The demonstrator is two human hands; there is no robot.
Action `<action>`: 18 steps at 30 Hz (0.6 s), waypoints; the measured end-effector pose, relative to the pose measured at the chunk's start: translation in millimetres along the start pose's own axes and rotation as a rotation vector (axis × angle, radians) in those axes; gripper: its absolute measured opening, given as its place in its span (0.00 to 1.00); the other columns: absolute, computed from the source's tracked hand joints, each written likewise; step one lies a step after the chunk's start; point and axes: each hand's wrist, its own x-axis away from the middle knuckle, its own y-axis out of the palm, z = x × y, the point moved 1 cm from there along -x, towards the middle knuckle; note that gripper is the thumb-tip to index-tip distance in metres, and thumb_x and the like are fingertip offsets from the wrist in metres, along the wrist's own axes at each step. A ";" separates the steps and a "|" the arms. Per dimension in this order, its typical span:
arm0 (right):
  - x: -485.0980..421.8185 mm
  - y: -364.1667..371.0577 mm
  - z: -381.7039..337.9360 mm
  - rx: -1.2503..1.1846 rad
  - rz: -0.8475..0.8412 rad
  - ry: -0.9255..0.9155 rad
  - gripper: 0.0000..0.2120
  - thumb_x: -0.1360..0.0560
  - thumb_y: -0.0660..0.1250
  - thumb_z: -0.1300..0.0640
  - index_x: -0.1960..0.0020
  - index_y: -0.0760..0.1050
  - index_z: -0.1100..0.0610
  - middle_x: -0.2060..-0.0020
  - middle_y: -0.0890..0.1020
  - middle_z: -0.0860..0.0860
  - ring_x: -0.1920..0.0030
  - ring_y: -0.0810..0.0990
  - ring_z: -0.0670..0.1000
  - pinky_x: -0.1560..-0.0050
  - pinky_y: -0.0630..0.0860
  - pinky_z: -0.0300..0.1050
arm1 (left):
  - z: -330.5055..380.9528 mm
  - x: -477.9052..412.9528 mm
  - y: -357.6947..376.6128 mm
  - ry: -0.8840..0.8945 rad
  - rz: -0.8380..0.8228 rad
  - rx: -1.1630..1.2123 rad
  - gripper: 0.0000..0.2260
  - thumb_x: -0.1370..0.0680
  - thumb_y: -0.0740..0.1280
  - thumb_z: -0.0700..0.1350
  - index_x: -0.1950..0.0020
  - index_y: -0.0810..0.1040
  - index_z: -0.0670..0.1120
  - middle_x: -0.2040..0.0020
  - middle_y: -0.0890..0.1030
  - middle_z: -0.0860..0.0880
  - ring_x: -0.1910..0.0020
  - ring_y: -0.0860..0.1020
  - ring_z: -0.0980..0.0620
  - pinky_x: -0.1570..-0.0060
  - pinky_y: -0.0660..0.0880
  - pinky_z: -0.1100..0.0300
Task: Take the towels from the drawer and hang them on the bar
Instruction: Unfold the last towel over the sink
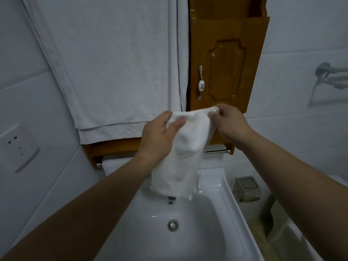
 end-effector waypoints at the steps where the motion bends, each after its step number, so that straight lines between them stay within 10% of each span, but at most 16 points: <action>1: -0.8 -4.3 -3.3 -0.049 0.061 -0.001 0.15 0.16 0.59 0.51 0.33 0.75 0.53 0.41 0.79 0.49 0.43 0.77 0.51 0.45 0.75 0.47 | -6.6 3.3 3.9 0.006 -0.022 -0.041 0.07 0.20 0.65 0.56 0.51 0.78 0.54 0.59 0.80 0.57 0.59 0.77 0.63 0.65 0.71 0.73; 6: 7.3 -1.9 -4.6 0.050 -0.111 -0.091 0.10 0.17 0.60 0.51 0.39 0.76 0.49 0.51 0.78 0.43 0.52 0.75 0.42 0.57 0.70 0.38 | -35.8 0.5 3.3 -0.371 0.175 0.186 0.07 0.21 0.65 0.56 0.52 0.80 0.55 0.56 0.83 0.55 0.54 0.81 0.53 0.56 0.78 0.57; 18: 7.2 7.5 58.5 0.228 0.063 0.066 0.13 0.17 0.60 0.48 0.37 0.78 0.50 0.46 0.80 0.47 0.49 0.77 0.52 0.47 0.76 0.48 | -43.4 11.0 38.1 -0.202 -0.050 -0.170 0.14 0.21 0.65 0.57 0.46 0.80 0.48 0.53 0.82 0.51 0.56 0.78 0.53 0.62 0.69 0.63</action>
